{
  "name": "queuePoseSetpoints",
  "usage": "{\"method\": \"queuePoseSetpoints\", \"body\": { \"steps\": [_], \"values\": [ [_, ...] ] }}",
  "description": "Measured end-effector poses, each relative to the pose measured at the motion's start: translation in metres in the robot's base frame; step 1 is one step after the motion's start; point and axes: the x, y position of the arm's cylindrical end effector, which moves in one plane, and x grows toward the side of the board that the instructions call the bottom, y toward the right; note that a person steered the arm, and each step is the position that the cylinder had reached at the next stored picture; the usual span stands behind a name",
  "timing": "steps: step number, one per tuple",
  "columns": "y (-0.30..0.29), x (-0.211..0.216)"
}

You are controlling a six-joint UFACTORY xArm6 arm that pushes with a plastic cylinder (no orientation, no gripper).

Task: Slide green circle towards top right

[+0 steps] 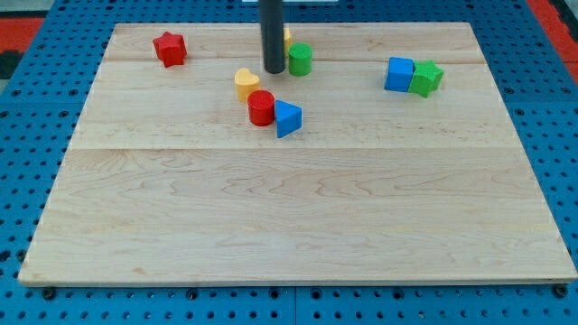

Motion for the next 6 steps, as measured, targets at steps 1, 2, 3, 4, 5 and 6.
{"method": "queuePoseSetpoints", "body": {
  "steps": [1,2,3,4,5,6],
  "values": [
    [0.056,-0.005],
    [0.124,-0.008],
    [0.071,0.000],
    [0.097,-0.032],
    [0.146,-0.038],
    [0.136,-0.037]
  ]
}}
